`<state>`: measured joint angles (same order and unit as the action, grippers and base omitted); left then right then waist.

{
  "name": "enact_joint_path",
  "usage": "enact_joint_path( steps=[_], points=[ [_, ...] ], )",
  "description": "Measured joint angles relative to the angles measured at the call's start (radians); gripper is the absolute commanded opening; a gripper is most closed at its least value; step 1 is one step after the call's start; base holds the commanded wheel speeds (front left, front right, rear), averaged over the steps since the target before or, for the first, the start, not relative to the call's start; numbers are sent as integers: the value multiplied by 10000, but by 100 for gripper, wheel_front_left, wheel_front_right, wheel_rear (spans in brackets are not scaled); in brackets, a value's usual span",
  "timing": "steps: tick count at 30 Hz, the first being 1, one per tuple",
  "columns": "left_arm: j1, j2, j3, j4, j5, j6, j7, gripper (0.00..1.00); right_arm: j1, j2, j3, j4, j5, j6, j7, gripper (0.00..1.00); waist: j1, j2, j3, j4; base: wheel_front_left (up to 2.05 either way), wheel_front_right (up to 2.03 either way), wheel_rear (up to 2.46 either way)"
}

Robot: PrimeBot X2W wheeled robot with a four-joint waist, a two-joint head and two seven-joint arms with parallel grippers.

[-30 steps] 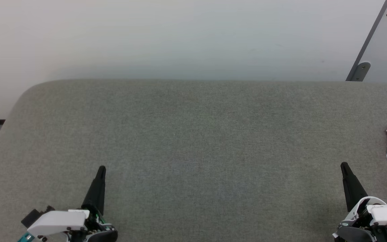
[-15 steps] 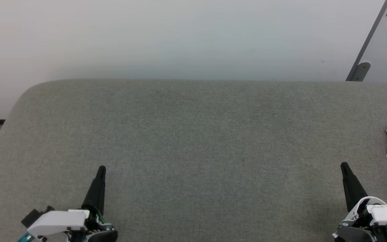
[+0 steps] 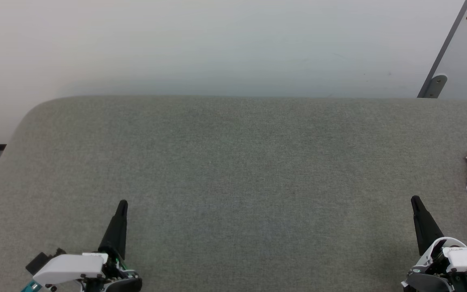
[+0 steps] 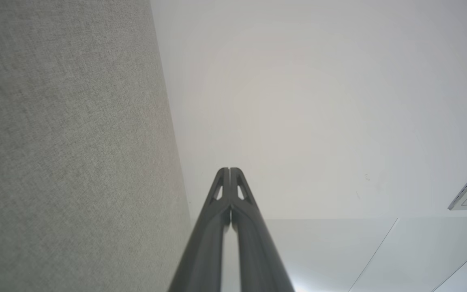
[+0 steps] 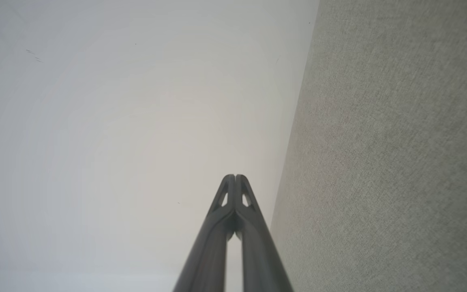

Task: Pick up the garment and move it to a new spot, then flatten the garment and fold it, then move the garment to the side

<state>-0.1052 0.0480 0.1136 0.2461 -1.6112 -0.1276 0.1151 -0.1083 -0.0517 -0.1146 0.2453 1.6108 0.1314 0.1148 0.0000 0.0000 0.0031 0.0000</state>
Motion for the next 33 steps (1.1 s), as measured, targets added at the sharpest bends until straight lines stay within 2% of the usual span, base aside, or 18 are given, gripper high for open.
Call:
enact_joint_path(
  steps=[33],
  points=[
    [0,0,0,-2,-2,0,0,0,0,0,0,0,0,0,0,0,0,0,0,0,0,0,0]
  ],
)
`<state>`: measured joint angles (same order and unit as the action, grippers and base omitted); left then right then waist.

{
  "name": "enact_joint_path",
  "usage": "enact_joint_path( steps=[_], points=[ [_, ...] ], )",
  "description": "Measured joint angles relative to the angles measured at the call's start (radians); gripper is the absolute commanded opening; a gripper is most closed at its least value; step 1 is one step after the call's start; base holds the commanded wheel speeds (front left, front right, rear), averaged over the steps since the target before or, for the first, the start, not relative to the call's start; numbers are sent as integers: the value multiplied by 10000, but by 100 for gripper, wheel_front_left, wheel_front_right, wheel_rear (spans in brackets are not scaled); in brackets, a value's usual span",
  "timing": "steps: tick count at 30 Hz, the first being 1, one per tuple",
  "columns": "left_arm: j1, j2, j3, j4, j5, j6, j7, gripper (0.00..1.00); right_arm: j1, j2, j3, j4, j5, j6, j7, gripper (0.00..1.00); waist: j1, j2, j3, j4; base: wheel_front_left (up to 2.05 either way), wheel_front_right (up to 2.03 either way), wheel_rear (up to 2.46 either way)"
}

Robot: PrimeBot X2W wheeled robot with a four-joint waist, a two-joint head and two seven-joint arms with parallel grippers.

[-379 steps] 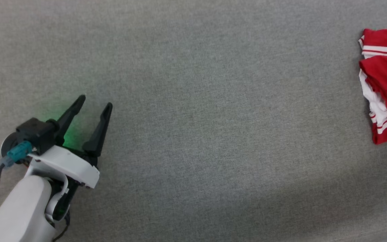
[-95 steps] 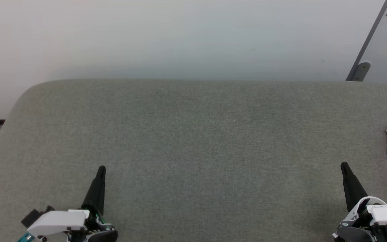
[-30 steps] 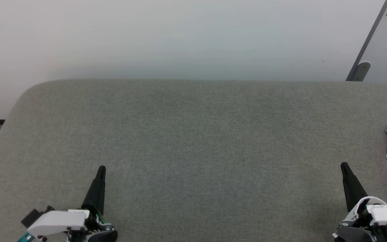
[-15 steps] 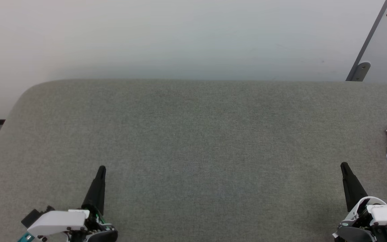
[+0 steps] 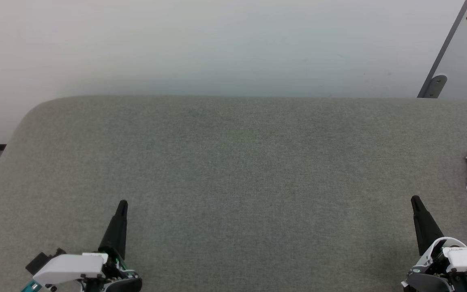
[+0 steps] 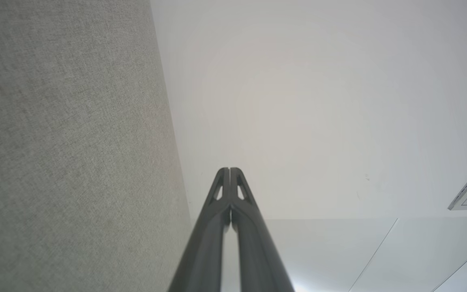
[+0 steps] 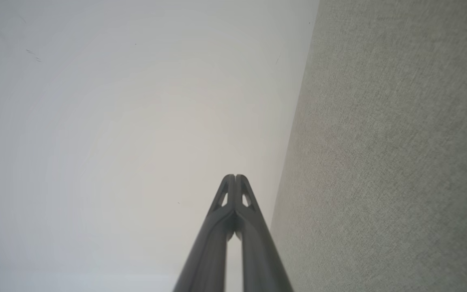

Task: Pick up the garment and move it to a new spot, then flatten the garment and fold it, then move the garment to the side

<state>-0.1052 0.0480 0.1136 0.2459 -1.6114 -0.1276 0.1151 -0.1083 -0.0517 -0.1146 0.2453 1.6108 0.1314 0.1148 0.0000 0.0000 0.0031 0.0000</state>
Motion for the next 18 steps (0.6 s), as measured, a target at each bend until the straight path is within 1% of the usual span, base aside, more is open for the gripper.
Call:
enact_joint_path(
  steps=[18],
  points=[
    [0,0,-4,0,2,0,0,0,0,0,0,0,0,0,0,0,0,0,0,0,0,0,0]
  ],
)
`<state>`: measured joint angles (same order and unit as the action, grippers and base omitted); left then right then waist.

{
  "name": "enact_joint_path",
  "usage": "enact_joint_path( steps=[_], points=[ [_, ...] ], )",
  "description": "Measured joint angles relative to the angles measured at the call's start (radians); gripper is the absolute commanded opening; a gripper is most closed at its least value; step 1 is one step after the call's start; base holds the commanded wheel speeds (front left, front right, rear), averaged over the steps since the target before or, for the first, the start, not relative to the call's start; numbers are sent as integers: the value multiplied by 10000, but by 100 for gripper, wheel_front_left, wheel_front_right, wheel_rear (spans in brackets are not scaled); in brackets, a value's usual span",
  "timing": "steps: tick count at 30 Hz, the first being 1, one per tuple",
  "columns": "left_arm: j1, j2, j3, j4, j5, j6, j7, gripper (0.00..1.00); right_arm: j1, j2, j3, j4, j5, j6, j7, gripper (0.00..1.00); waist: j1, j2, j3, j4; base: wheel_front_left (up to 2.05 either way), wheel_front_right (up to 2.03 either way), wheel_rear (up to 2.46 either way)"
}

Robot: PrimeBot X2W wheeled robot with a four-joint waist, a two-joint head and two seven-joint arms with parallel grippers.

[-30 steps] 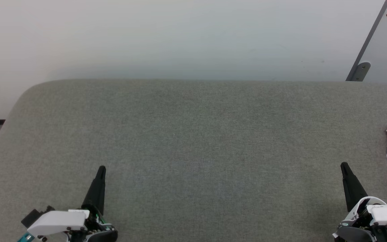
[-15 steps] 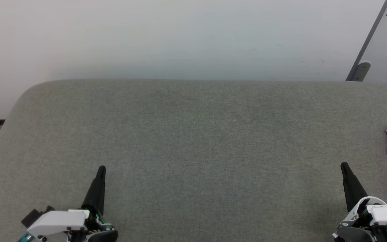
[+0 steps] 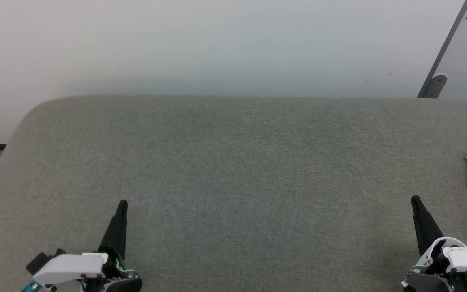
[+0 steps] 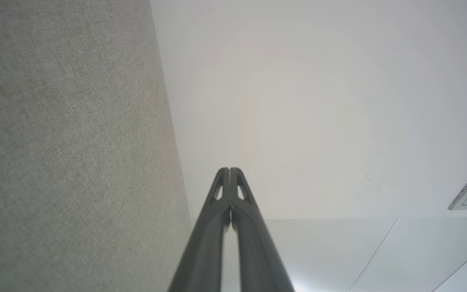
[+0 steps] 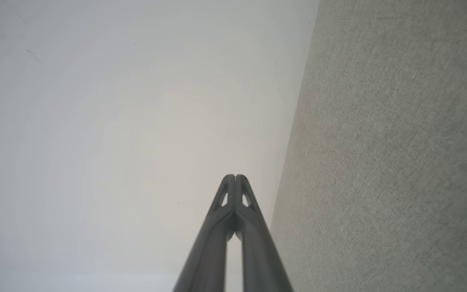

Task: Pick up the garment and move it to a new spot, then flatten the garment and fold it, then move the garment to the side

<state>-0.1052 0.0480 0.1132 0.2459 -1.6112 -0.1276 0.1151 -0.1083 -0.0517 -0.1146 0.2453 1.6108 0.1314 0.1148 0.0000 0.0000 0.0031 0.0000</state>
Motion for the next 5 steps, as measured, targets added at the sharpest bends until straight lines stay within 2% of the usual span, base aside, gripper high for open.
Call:
enact_joint_path(
  steps=[5],
  points=[
    [0,0,0,0,-2,-2,0,0,0,0,0,0,0,0,0,0,0,0,0,0,0,0,0]
  ],
)
